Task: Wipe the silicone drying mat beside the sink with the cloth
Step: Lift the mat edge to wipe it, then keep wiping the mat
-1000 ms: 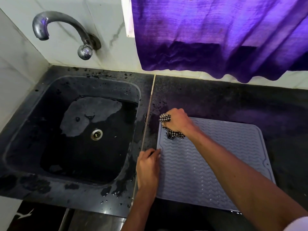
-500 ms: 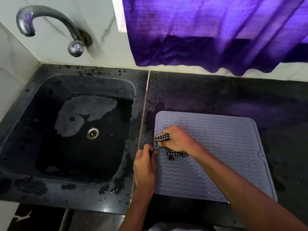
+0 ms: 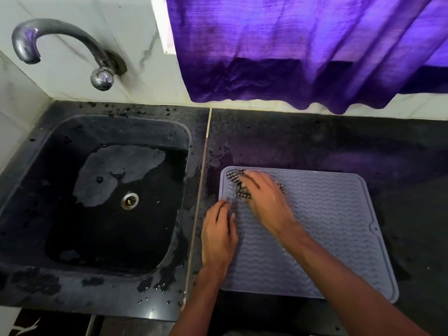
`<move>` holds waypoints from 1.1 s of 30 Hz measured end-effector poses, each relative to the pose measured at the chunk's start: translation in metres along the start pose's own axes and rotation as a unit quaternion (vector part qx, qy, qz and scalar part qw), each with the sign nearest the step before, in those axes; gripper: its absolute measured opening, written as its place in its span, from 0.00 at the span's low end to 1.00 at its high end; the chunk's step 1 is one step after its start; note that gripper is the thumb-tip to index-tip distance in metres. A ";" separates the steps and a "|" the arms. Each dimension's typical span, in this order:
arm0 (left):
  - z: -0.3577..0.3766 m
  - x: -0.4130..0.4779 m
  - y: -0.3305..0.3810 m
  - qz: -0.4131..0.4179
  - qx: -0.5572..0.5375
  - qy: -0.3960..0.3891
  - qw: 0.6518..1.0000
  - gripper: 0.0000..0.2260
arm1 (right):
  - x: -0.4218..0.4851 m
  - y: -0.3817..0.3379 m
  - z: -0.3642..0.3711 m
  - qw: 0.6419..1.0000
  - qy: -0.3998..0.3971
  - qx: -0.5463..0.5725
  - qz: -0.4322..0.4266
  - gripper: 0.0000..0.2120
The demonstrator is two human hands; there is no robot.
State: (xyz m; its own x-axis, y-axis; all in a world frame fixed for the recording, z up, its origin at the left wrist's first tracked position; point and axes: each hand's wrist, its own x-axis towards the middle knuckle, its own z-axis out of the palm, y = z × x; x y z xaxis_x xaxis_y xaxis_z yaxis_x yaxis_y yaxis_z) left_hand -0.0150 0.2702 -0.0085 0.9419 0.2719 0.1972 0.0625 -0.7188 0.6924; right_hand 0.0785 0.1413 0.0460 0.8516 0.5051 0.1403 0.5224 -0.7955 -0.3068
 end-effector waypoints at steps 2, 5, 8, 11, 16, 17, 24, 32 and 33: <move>0.003 -0.001 -0.002 -0.004 -0.011 -0.001 1.000 0.16 | -0.014 0.000 0.011 0.999 -0.034 0.016 -0.019 0.23; 0.005 -0.004 -0.001 -0.040 -0.035 -0.002 0.999 0.19 | -0.020 0.006 0.013 0.994 0.010 0.100 0.040 0.25; 0.012 -0.010 0.000 -0.056 -0.035 -0.002 0.998 0.17 | -0.007 0.014 0.008 0.995 -0.080 0.033 0.039 0.40; 0.019 -0.011 0.005 -0.052 -0.013 0.009 0.999 0.18 | 0.001 0.019 0.011 0.994 -0.105 -0.015 0.024 0.39; 0.023 -0.004 0.009 -0.025 0.060 0.023 0.998 0.17 | 0.017 0.025 0.010 0.995 -0.076 -0.053 0.024 0.29; 0.023 -0.004 0.008 -0.017 0.076 0.021 0.997 0.17 | 0.022 0.026 0.008 0.995 -0.087 -0.049 0.028 0.28; 0.024 -0.004 0.010 -0.021 0.108 -0.002 0.994 0.20 | 0.036 0.030 0.006 0.986 -0.095 0.076 0.116 0.24; 0.024 -0.001 0.011 -0.027 0.109 -0.029 0.993 0.19 | 0.054 0.019 0.008 0.994 0.015 0.001 0.109 0.21; 0.025 -0.001 0.010 -0.028 0.113 -0.036 0.993 0.20 | 0.056 0.017 0.009 0.996 -0.009 -0.017 0.090 0.22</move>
State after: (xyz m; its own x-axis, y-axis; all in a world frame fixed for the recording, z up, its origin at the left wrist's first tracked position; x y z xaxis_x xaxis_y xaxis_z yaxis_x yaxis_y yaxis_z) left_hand -0.0074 0.2466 -0.0191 0.9555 0.2746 0.1074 0.1799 -0.8317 0.5253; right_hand 0.1352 0.1591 0.0405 0.9309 0.3586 0.0690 0.3625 -0.8847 -0.2931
